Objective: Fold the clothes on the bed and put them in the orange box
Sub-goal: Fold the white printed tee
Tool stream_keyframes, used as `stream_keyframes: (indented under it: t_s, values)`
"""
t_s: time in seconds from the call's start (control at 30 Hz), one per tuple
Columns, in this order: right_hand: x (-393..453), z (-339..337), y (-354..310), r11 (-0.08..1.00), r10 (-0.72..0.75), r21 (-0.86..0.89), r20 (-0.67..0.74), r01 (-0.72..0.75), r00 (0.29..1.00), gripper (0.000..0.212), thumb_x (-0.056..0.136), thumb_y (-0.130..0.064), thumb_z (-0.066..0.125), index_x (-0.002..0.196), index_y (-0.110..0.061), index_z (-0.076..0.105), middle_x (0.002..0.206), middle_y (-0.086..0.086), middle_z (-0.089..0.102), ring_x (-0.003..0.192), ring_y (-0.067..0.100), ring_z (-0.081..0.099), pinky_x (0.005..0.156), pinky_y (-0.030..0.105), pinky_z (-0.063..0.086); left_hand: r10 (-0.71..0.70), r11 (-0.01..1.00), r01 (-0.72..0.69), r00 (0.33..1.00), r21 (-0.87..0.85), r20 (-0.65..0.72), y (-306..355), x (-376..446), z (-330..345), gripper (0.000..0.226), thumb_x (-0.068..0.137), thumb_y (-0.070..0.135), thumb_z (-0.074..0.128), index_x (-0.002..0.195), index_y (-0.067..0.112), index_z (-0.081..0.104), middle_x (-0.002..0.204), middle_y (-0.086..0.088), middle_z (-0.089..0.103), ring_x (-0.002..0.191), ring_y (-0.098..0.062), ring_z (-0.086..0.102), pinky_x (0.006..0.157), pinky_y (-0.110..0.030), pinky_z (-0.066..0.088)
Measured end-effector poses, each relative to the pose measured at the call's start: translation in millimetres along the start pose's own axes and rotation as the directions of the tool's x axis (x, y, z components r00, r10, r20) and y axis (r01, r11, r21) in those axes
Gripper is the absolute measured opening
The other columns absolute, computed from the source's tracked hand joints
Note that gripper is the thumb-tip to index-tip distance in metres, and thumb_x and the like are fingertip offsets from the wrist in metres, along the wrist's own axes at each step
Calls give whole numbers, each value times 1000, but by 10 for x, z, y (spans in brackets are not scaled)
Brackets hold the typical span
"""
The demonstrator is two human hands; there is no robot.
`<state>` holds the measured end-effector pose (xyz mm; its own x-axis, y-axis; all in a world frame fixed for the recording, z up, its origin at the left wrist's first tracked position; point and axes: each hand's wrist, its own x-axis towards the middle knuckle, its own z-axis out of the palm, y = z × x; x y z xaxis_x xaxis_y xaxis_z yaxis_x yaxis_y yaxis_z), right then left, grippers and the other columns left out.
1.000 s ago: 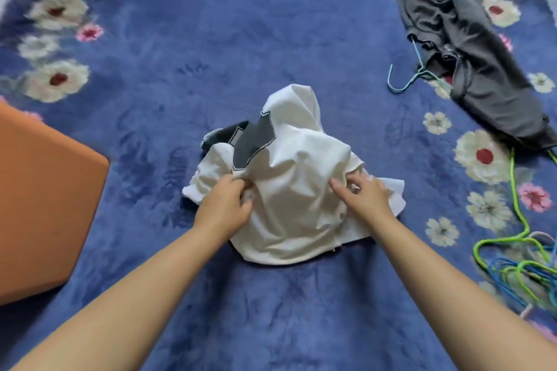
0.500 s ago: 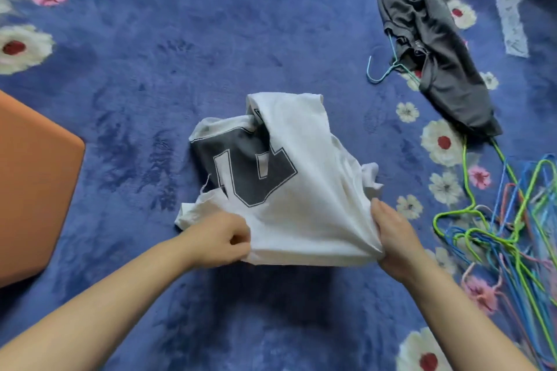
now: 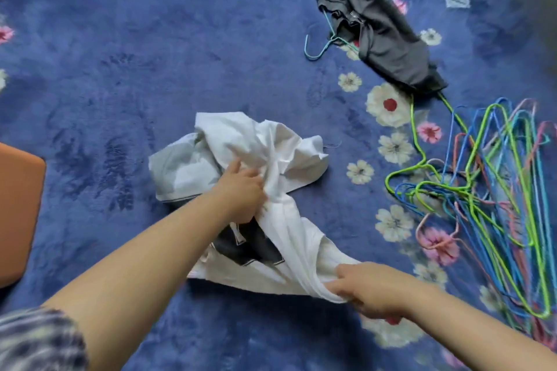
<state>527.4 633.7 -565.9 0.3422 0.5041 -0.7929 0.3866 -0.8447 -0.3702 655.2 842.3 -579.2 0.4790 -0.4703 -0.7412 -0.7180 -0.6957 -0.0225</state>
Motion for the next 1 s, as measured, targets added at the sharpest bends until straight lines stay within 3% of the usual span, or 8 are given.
stream_keyframes:
  t_s: [0.2, 0.3, 0.4, 0.5, 0.6, 0.73, 0.87, 1.0]
  values:
    - [-261, 57, 649, 981, 142, -141, 54, -133, 988, 30, 91, -18, 42, 118, -18, 54, 115, 14, 51, 107, 30, 52, 69, 30, 35, 68, 995, -17, 834, -98, 548, 611, -101, 32, 40, 95, 12, 37, 133, 6, 47, 132, -12, 51, 80, -28, 50, 71, -26, 42]
    - [-313, 152, 735, 979, 96, -181, -19, -98, 995, 27, 88, -14, 44, 110, -13, 60, 115, 12, 52, 107, 28, 52, 68, 28, 27, -28, 951, 84, 982, -299, 187, 810, 58, 3, 33, 93, 20, 42, 123, 10, 52, 123, -8, 57, 99, -26, 54, 78, -29, 41]
    - [-417, 267, 776, 953, -54, -301, -256, -27, 965, 9, 74, -17, 59, 82, -17, 65, 86, 4, 62, 82, 23, 60, 59, 28, 25, 41, 874, -86, 994, -479, -104, 952, 270, 20, 60, 86, 9, 47, 141, 27, 33, 143, -1, 33, 130, -23, 34, 96, -32, 37]
    - [-507, 387, 936, 968, -108, -252, -350, 18, 930, 10, 71, -25, 55, 62, -21, 56, 56, -2, 60, 52, 23, 56, 54, 24, 39, 267, 922, -280, 960, -266, -85, 1209, 387, -71, 58, 88, 12, 46, 141, 34, 34, 153, 7, 13, 141, -19, 9, 108, -36, 25]
    - [-586, 430, 994, 978, -127, -200, -379, 53, 917, 20, 76, -30, 47, 59, -20, 51, 50, 0, 59, 46, 24, 55, 50, 24, 43, 316, 948, -318, 947, -21, -53, 1314, 439, -127, 45, 88, 20, 47, 132, 30, 49, 137, 7, 41, 131, -19, 26, 100, -32, 27]
    - [-705, 263, 1026, 989, 48, -121, -284, -86, 958, 9, 90, -30, 48, 89, -21, 49, 102, 10, 63, 97, 29, 57, 68, 29, 24, -1, 997, 5, 999, 83, -43, 928, 219, -273, 29, 89, 23, 45, 112, 21, 61, 117, 2, 55, 117, -21, 43, 87, -30, 33]
    - [-958, -43, 1099, 956, 211, -152, -248, -253, 946, 13, 93, -27, 42, 86, -23, 53, 99, 1, 57, 108, 24, 54, 76, 30, 34, -262, 963, 264, 964, -51, 43, 209, -364, -429, 32, 97, 31, 38, 100, 10, 63, 112, -6, 61, 95, -23, 53, 79, -27, 40]
    - [-1117, -309, 928, 991, 83, -68, -372, -116, 924, 22, 89, -25, 38, 68, -23, 46, 88, 5, 60, 99, 25, 58, 98, 38, 38, -277, 933, 261, 960, -247, -32, 13, -818, -602, 12, 93, 31, 49, 84, 23, 53, 109, 0, 59, 92, -18, 52, 75, -27, 41]
